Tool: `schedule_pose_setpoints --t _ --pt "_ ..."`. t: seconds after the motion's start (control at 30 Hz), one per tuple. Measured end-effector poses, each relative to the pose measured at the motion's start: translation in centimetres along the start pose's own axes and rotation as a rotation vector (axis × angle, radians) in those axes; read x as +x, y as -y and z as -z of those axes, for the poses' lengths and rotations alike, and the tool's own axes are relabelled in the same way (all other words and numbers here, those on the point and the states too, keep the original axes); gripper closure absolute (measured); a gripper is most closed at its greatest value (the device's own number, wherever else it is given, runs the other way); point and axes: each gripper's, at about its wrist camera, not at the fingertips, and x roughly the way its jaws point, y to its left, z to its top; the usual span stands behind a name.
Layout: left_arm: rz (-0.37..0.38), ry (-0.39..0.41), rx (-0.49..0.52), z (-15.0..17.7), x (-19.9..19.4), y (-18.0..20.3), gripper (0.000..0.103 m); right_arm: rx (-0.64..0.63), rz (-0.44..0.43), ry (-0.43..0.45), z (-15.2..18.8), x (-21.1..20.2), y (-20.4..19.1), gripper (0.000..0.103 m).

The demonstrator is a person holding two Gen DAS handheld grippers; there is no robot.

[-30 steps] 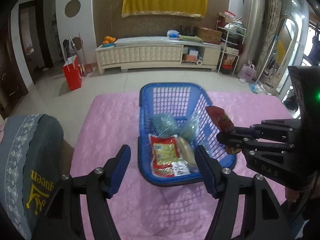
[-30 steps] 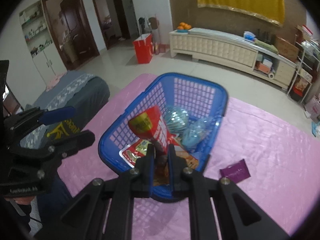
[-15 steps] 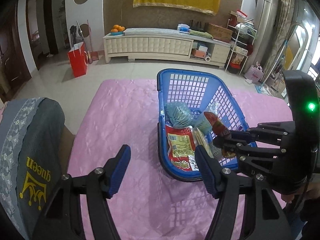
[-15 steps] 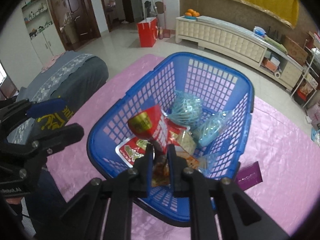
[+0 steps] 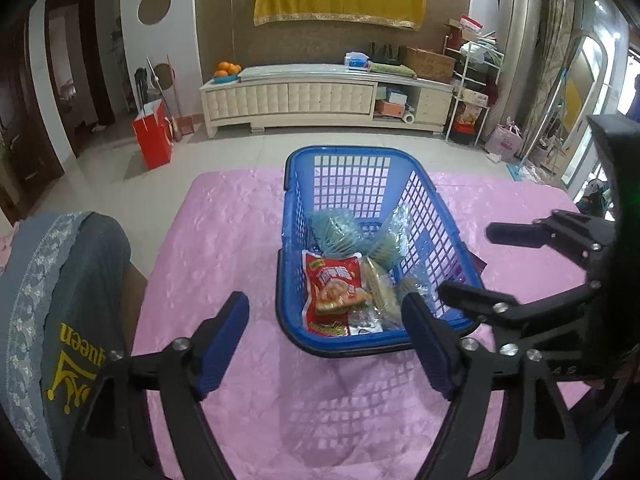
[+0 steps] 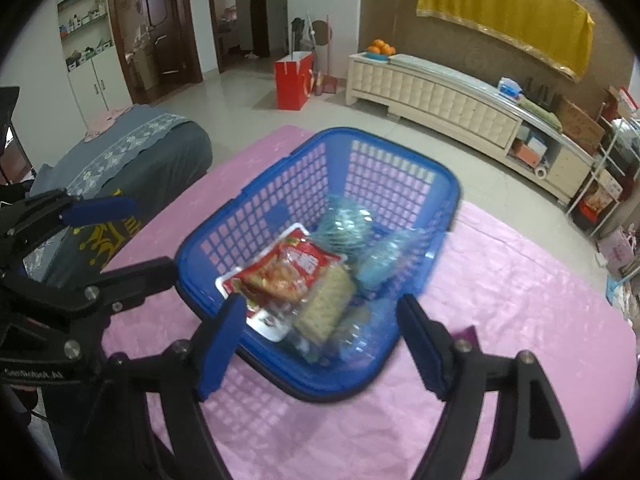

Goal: Organize snacks
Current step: 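Move the right tool to the purple pack and grasp it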

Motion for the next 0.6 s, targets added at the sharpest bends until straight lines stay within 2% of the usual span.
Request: schedule_pose_setpoints --t 0.23,0.3,0.6 --pt "0.0 0.016 0.01 -0.4 -1.0 3.3 0.026 0.041 0.024 0.02 1.5 -2.9 2.8 0.022" --pt "-0.031 -0.005 -0.013 -0.7 -1.1 4.0 0.026 0.048 0.03 0.028 2.0 -3.7 3.4 0.022" --pt "-0.026 -0.014 -0.079 0.7 -0.8 7.6 0.026 0.08 0.04 0.033 4.6 -5.8 6.8 0.022"
